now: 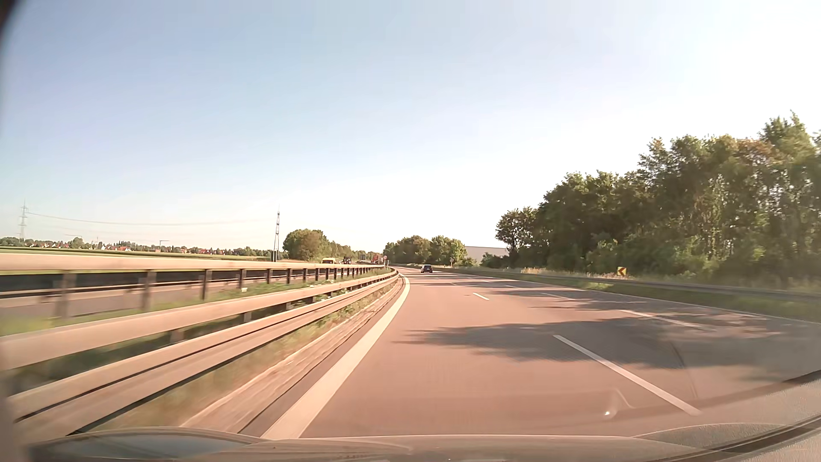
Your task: Follow the waypoints while adhering to traffic rules and regulations
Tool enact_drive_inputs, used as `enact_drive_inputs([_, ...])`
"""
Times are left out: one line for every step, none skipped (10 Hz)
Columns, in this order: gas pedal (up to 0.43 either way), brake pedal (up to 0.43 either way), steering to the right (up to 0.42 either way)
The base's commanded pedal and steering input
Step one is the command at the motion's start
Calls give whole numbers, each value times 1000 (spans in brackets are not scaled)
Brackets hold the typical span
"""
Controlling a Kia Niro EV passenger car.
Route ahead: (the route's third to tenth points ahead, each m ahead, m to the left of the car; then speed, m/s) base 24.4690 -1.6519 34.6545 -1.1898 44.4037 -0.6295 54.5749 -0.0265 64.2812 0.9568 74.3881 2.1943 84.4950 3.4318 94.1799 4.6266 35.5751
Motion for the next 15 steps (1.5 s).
enact_drive_inputs([299, 12, -9])
enact_drive_inputs([299, 12, -8])
enact_drive_inputs([299, 12, -8])
enact_drive_inputs([299, 12, -8])
enact_drive_inputs([299, 12, -8])
enact_drive_inputs([299, 12, -7])
enact_drive_inputs([299, 12, -8])
enact_drive_inputs([299, 12, -7])
enact_drive_inputs([311, 12, -8])
enact_drive_inputs([311, 12, -7])
enact_drive_inputs([311, 12, -6])
enact_drive_inputs([311, 12, -7])
enact_drive_inputs([311, 12, -7])
enact_drive_inputs([311, 12, -7])
enact_drive_inputs([311, 12, -6])
